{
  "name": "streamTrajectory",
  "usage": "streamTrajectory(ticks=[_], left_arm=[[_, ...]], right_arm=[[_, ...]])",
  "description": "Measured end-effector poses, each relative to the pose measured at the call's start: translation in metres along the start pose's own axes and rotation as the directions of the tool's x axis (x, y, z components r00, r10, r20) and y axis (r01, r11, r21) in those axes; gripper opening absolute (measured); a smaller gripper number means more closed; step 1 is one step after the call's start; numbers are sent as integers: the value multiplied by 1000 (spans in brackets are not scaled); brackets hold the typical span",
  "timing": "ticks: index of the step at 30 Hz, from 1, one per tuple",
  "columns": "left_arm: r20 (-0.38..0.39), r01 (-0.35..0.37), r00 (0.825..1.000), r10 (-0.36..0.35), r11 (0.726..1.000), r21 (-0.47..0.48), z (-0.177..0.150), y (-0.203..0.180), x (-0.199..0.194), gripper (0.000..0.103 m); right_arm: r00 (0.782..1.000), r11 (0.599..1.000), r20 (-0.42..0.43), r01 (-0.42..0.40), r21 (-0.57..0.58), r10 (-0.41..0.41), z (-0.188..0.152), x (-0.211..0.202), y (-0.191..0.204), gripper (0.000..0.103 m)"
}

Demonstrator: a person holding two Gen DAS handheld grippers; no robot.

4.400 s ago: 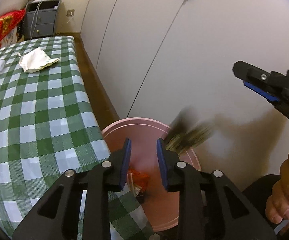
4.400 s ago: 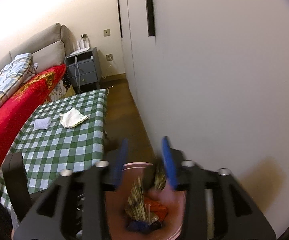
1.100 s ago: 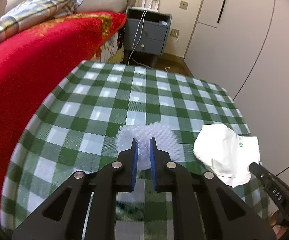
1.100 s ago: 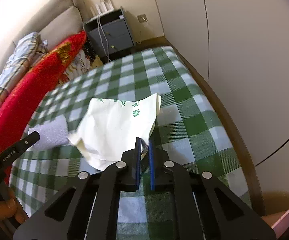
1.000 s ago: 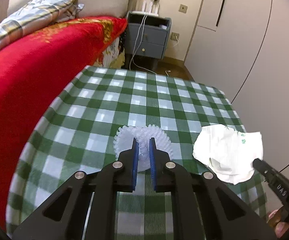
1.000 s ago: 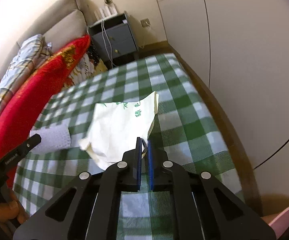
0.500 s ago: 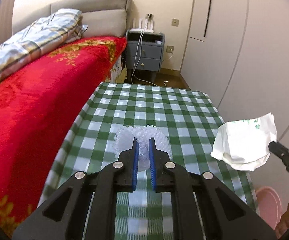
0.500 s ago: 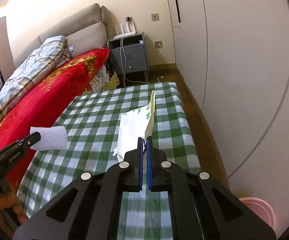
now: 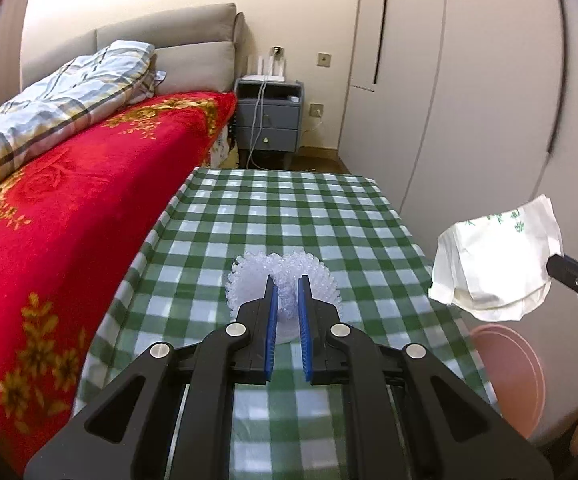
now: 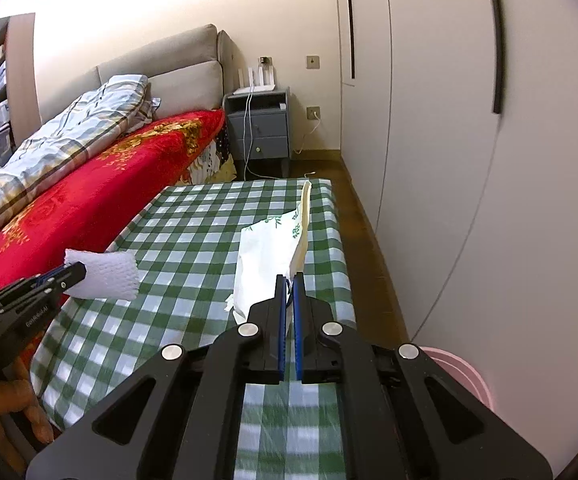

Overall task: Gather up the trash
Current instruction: 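Carry the mesh pad and paper bag over the pink bin and release both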

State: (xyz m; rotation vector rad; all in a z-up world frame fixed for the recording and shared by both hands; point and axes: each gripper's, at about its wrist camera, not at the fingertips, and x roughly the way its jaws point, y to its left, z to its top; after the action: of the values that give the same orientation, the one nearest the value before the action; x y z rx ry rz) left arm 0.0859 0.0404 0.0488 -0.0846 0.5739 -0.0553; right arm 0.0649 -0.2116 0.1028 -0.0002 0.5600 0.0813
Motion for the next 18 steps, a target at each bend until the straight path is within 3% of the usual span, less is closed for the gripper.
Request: streamTrajectory(ticks=[8,18], left_arm=[[-4,61,998,-60,997,49,-25,-36,-18,10],[-24,153,988,-151,980,130,-41,-91,-19,10]], right_arm=[[1000,1000,8,20,-19,-20,-16,-39,-11,4],[994,994,3,106,3,-106,-27,-64,-50,4]])
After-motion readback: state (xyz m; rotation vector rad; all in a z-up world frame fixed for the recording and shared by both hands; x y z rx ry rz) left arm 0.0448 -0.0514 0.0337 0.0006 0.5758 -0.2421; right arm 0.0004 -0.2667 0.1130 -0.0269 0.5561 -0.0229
